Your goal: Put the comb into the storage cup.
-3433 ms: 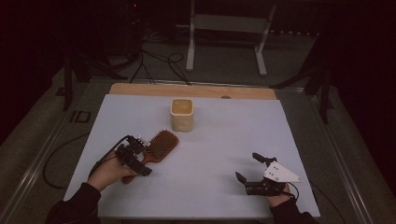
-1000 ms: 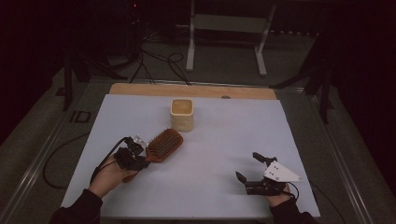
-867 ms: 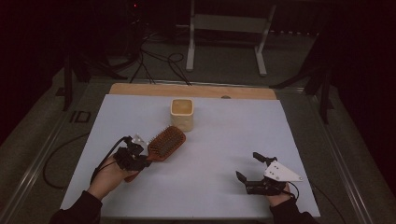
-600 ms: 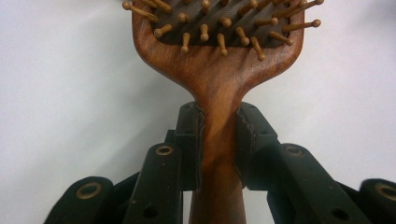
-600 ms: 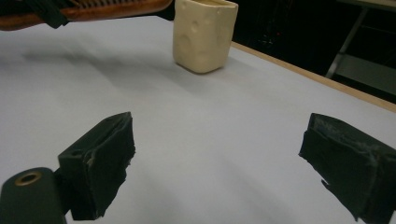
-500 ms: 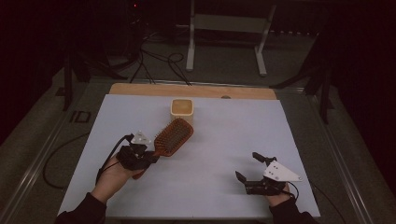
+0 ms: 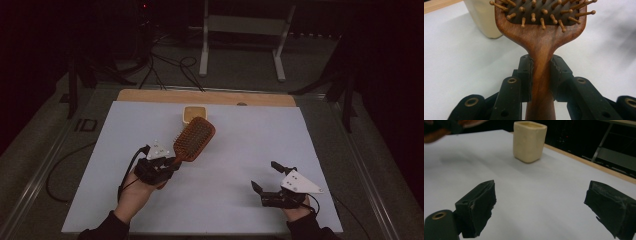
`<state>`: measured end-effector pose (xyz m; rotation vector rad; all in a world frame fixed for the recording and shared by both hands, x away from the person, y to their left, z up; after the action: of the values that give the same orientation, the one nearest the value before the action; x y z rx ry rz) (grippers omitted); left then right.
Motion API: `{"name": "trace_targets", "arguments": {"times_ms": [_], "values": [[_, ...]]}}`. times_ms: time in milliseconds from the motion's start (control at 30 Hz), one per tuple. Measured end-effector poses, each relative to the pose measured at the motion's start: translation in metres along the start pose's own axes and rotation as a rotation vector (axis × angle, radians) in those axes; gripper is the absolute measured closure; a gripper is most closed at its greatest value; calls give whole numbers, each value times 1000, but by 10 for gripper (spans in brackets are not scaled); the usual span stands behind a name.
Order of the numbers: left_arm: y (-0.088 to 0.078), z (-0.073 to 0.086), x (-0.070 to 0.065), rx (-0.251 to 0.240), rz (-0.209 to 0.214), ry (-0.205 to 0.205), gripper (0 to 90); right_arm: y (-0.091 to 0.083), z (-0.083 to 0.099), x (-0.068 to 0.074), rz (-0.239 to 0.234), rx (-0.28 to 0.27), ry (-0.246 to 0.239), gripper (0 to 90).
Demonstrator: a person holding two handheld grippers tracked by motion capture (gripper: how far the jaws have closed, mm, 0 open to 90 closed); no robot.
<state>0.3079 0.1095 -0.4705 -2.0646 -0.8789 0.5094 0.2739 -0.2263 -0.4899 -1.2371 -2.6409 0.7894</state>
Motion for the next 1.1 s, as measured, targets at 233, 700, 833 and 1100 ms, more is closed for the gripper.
{"name": "trace_targets", "arguments": {"times_ms": [233,700,833,1100], "values": [[1,4,0,-65,0,-18,733,-11,-37,3,-23,-58,38,88],[12,12,-8,-180,-10,-25,732,3,-134,19,-192,-106,46,88],[14,15,-7,-207,3,-40,732,24,-148,29,-238,-77,63,88],[17,18,-11,-245,16,-31,732,64,-156,25,-263,-63,335,87]]}}
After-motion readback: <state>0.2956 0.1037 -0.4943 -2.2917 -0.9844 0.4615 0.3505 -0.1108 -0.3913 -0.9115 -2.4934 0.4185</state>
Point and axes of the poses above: each handheld gripper's, and its own axes: y roughly forward along the jaws, z roughly out of its underside, x roughly to its left, the point moved 5 cm from there along y, roughly forward along the jaws, and after that the axes turned 12 degrees about x, right-handed, at the moved point
